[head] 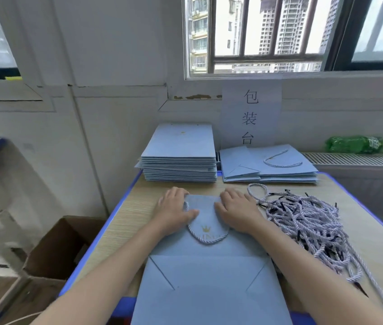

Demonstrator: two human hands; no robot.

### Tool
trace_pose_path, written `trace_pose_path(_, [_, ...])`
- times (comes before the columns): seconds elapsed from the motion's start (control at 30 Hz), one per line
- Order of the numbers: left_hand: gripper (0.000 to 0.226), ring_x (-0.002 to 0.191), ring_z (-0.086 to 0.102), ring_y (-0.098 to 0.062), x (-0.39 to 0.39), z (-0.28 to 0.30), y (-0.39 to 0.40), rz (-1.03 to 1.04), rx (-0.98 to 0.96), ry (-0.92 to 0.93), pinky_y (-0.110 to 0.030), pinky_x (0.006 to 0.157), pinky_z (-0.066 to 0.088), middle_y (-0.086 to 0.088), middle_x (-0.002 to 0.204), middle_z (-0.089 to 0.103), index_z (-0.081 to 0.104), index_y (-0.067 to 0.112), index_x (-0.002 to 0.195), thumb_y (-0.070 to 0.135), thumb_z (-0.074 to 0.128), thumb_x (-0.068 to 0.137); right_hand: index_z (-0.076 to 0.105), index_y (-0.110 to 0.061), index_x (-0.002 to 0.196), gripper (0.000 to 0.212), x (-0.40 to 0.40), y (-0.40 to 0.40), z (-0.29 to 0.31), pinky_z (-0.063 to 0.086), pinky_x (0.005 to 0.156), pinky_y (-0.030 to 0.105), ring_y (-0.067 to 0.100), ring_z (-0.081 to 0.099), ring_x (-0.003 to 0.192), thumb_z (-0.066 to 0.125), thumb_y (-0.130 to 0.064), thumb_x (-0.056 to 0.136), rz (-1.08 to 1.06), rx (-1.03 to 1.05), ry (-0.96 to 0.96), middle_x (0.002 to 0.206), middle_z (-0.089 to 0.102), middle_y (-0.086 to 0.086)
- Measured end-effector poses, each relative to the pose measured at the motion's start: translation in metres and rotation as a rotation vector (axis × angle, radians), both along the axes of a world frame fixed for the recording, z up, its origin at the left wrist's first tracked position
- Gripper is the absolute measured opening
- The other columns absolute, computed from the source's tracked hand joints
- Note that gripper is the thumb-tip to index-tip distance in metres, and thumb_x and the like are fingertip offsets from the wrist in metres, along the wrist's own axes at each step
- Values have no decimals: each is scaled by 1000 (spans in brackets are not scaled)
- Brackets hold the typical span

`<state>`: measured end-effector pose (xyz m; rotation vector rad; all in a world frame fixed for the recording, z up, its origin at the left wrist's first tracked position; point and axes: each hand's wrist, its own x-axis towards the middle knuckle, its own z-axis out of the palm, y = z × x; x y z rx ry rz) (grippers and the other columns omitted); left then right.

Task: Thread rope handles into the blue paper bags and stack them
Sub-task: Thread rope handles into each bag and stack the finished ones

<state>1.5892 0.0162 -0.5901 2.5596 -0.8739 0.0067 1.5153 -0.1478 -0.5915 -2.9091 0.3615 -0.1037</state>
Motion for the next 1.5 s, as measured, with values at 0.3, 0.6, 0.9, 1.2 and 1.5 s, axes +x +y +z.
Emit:
trace_pose_path(0.3, [36,85,57,-31,11,83,-20,-119,-277,-624,-36,88,28,-5,88,59,57,11,82,25,75,55,47,-19,124,38,-20,-32,86,43,84,35,26,53,106,58,-28,88,142,31,-220,119,52,5])
trace_pose_path(0.6, [48,119,44,-30,12,114,-91,-177,-384,-575,-42,96,38,-11,129,42,51,11,121,38,55,82,60,-11,117,28,-23,-141,132,43,81,33,24,56,95,59,-14,90,-225,519,-728,104,63,5])
trace_pose_path(0.9, [44,133,32,-22,37,85,-151,-316,158,-336,-29,111,14,-4,140,42,43,15,138,33,43,99,56,4,115,27,17,-215,87,39,78,35,35,53,105,44,-10,95,-697,348,-493,117,56,24])
trace_pose_path(1.2, [40,125,39,-20,81,85,-138,-159,172,-294,-31,103,30,-4,134,46,49,15,133,32,43,97,51,-16,119,29,38,-205,49,37,92,38,25,41,117,41,-12,92,-666,-379,-162,126,42,7])
trace_pose_path(1.5, [51,128,44,-23,83,82,-85,-81,208,-149,-34,103,33,-8,137,50,49,11,132,47,35,99,63,-8,99,23,82,-117,70,42,82,36,28,53,98,43,-17,93,-170,49,-314,103,57,10])
